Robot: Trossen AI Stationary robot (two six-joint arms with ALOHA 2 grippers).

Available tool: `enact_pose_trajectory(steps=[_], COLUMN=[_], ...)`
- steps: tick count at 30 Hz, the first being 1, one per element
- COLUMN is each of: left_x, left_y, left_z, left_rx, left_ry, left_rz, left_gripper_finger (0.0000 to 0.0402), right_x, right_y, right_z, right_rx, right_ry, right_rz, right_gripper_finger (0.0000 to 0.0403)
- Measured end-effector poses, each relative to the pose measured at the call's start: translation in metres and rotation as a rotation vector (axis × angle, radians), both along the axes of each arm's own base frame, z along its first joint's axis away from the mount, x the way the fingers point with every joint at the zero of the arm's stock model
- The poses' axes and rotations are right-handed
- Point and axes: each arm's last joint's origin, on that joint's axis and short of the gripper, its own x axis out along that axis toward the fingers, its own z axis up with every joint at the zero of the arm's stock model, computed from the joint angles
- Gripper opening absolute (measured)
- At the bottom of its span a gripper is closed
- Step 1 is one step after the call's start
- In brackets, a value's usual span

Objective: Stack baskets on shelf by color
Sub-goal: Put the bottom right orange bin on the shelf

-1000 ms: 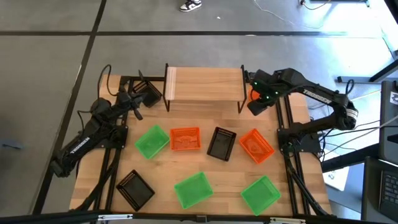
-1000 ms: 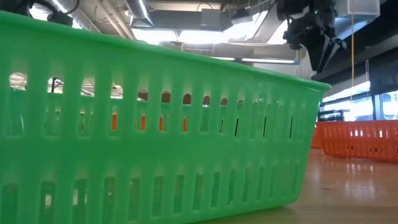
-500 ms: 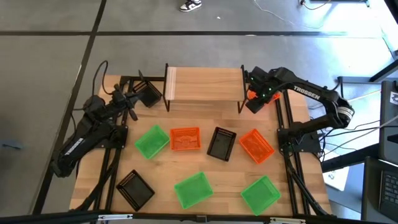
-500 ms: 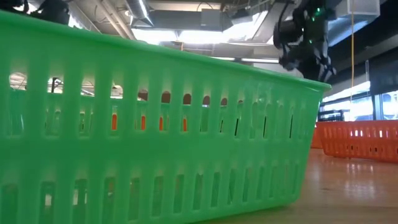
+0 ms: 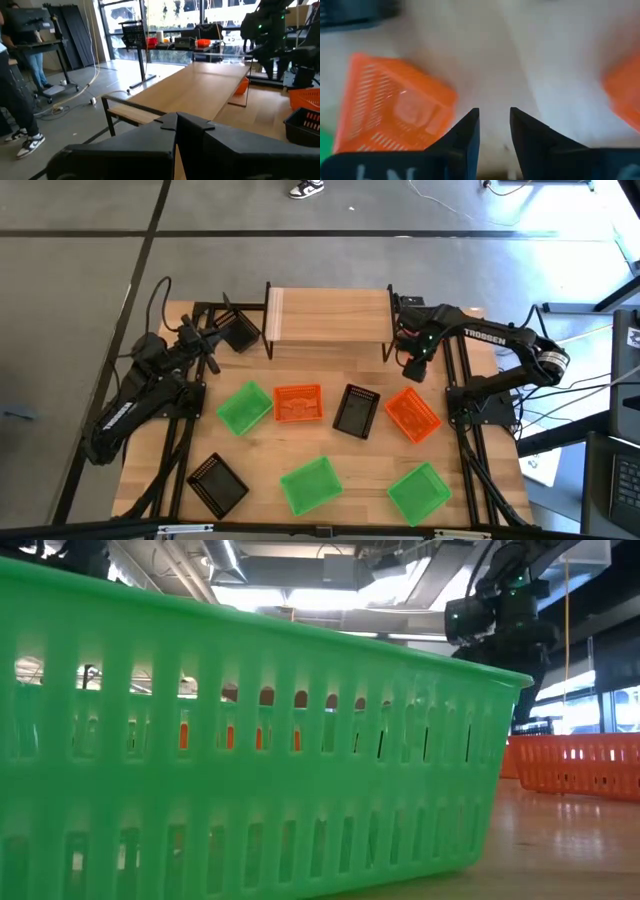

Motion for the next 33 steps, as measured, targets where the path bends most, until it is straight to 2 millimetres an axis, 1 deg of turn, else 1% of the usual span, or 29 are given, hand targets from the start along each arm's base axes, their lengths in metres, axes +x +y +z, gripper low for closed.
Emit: enact_pose_trajectory(steps=[5,7,11,14,21,33], left_x=[0.000,0.000,0.000,0.000,0.000,0.000], left_y=[0.000,0.000,0.000,0.000,0.000,0.000], left_z=[-0.002,-0.001,-0.001,-0.001,-0.001,-0.001], left_rx=[-0.012,-0.012,-0.012,-0.011,-0.011,-0.011], left_ry=[0.011,0.010,0.010,0.010,0.009,0.009], left_rz=[0.000,0.000,0.000,0.000,0.000,0.000], left_gripper_finger=[0.0000,0.0000,0.0000,0.0000,0.0000,0.0000], right_x=[0.010,0.015,0.021,0.025,0.030,0.029], right_y=[0.018,0.027,0.041,0.048,0.056,0.060], right_z=[0.001,0.001,0.001,0.000,-0.002,-0.035], right_rx=[0.102,0.117,0.055,-0.021,-0.021,-0.044], right_ry=[-0.116,-0.146,-0.139,-0.114,-0.117,-0.090], right_rz=[0.227,0.325,0.514,0.601,0.653,0.671], right_gripper_finger=[0.0106,0.0106,0.0106,0.0106,0.0106,0.0106])
